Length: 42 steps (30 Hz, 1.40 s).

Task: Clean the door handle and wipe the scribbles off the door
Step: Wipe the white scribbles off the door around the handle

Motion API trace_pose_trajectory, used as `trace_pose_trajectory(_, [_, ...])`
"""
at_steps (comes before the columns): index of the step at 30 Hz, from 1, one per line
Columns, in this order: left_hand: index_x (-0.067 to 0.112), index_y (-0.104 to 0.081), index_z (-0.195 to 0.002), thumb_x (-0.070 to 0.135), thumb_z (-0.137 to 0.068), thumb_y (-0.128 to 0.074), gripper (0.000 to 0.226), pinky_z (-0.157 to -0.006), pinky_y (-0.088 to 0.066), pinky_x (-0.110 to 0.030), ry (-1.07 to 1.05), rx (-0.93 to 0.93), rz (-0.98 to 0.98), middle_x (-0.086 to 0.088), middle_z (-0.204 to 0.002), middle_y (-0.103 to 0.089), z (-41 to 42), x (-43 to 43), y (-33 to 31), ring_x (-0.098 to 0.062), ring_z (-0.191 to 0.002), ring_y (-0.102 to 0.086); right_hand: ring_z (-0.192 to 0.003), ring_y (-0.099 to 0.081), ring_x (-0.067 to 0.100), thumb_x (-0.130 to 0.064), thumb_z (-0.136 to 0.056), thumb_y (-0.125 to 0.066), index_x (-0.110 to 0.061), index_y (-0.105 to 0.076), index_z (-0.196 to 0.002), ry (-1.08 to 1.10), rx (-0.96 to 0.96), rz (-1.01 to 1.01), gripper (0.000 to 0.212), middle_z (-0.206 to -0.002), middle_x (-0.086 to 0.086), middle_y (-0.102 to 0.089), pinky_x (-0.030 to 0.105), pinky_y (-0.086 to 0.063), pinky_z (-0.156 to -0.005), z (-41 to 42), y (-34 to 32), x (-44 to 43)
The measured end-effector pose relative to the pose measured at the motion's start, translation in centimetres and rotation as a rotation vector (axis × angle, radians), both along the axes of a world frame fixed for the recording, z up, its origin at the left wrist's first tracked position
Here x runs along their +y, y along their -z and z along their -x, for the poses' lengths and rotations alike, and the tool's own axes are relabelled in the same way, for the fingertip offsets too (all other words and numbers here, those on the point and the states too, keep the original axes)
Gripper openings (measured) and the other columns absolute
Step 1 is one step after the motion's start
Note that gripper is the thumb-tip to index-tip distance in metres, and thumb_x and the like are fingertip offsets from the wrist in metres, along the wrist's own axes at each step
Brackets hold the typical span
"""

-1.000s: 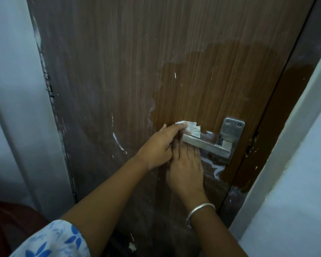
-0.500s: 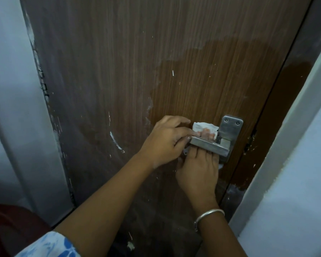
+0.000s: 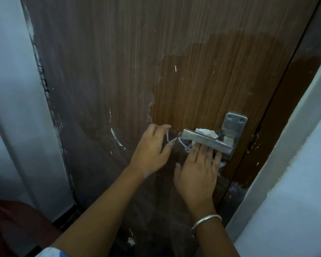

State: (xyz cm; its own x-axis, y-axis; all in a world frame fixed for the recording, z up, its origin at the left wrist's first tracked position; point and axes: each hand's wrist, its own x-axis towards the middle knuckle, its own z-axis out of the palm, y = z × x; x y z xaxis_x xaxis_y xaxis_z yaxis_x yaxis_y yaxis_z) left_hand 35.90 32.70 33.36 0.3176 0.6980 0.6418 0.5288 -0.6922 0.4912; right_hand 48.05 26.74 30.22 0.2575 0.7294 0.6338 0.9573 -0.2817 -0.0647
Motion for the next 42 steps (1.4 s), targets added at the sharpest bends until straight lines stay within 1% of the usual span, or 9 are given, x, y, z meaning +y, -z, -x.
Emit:
trace_pose_trajectory(6, [0.016,-0.047,-0.129,0.015,-0.085,-0.062,0.047,-0.095,-0.047,-0.042,0.012,-0.079,0.164,-0.002,-0.120,-0.044,0.6,0.1,1.6,-0.020,-0.109,-0.050,-0.130,-0.039,0.041,-0.040,-0.069,-0.072,0.007,-0.040,-0.134,-0.004,0.035,-0.047,0.086,-0.135,0.029,-0.046,0.054,-0.007,-0.112,0.2,0.1,0.7])
trace_pose_trajectory(13, [0.013,-0.048,-0.128,0.011,-0.084,-0.060,0.046,-0.091,-0.048,-0.040,0.020,-0.083,0.160,-0.005,-0.117,-0.045,-0.2,0.1,2.6,-0.019,-0.105,-0.052,-0.138,-0.027,0.036,-0.035,-0.073,-0.065,0.002,-0.026,-0.143,-0.114,-0.078,0.080,0.088,-0.146,0.023,-0.035,0.054,-0.003,-0.113,1.2,-0.2,1.8])
trace_pose_trajectory(17, [0.012,-0.048,-0.129,0.008,-0.084,-0.060,0.046,-0.096,-0.045,-0.041,0.046,-0.093,0.165,-0.007,-0.120,-0.045,-0.2,0.2,2.8,-0.021,-0.111,-0.050,-0.132,-0.038,0.037,-0.038,-0.068,-0.074,0.002,-0.037,-0.138,-0.051,-0.046,0.001,0.088,-0.139,0.024,-0.045,0.055,-0.008,-0.110,0.9,0.2,1.4])
trace_pose_trajectory(21, [0.014,-0.049,-0.127,0.006,-0.085,-0.058,0.044,-0.093,-0.048,-0.040,0.022,-0.138,0.175,-0.004,-0.118,-0.043,0.3,0.5,3.1,-0.019,-0.106,-0.053,-0.133,-0.033,0.041,-0.040,-0.064,-0.076,0.004,-0.033,-0.139,0.002,0.012,-0.004,0.097,-0.140,0.028,-0.041,0.055,-0.007,-0.111,0.8,0.8,1.3])
trace_pose_trajectory(26, [0.016,-0.050,-0.124,0.003,-0.084,-0.057,0.042,-0.095,-0.047,-0.036,0.028,-0.187,0.183,0.003,-0.114,-0.041,0.2,0.4,3.2,-0.015,-0.106,-0.054,-0.140,-0.022,0.036,-0.037,-0.062,-0.073,0.001,-0.019,-0.145,-0.081,-0.136,0.156,0.106,-0.150,0.022,-0.027,0.053,0.005,-0.112,1.9,0.4,2.6])
trace_pose_trajectory(31, [0.013,-0.049,-0.126,0.002,-0.085,-0.057,0.044,-0.097,-0.045,-0.032,0.023,-0.201,0.194,0.003,-0.115,-0.040,0.7,0.3,3.5,-0.015,-0.107,-0.052,-0.138,-0.027,0.035,-0.039,-0.066,-0.073,0.001,-0.024,-0.143,-0.059,-0.071,0.086,0.099,-0.147,0.022,-0.034,0.052,0.006,-0.112,2.0,0.8,2.5])
trace_pose_trajectory(34, [0.015,-0.047,-0.129,0.005,-0.086,-0.057,0.045,-0.093,-0.045,-0.029,-0.014,-0.187,0.218,0.005,-0.117,-0.037,1.3,0.6,3.7,-0.011,-0.100,-0.050,-0.141,-0.020,0.036,-0.042,-0.068,-0.072,0.002,-0.018,-0.145,-0.048,-0.052,0.110,0.104,-0.150,0.024,-0.026,0.051,0.011,-0.112,2.4,0.7,2.5])
trace_pose_trajectory(39, [0.016,-0.048,-0.127,0.003,-0.085,-0.056,0.045,-0.095,-0.040,-0.020,0.008,-0.216,0.212,0.005,-0.117,-0.040,1.5,0.5,3.7,-0.008,-0.108,-0.049,-0.144,0.000,0.033,-0.036,-0.077,-0.061,0.000,-0.005,-0.147,-0.160,-0.153,0.161,0.096,-0.156,0.021,0.001,0.051,0.019,-0.109,3.5,0.0,3.5])
trace_pose_trajectory(42, [0.017,-0.048,-0.127,0.003,-0.085,-0.056,0.045,-0.092,-0.040,-0.018,0.000,-0.218,0.207,0.006,-0.117,-0.039,1.9,0.5,4.0,-0.005,-0.101,-0.049,-0.144,-0.008,0.032,-0.035,-0.076,-0.064,0.000,-0.013,-0.146,-0.129,-0.112,0.124,0.094,-0.155,0.021,-0.008,0.052,0.014,-0.111,3.6,0.3,3.5])
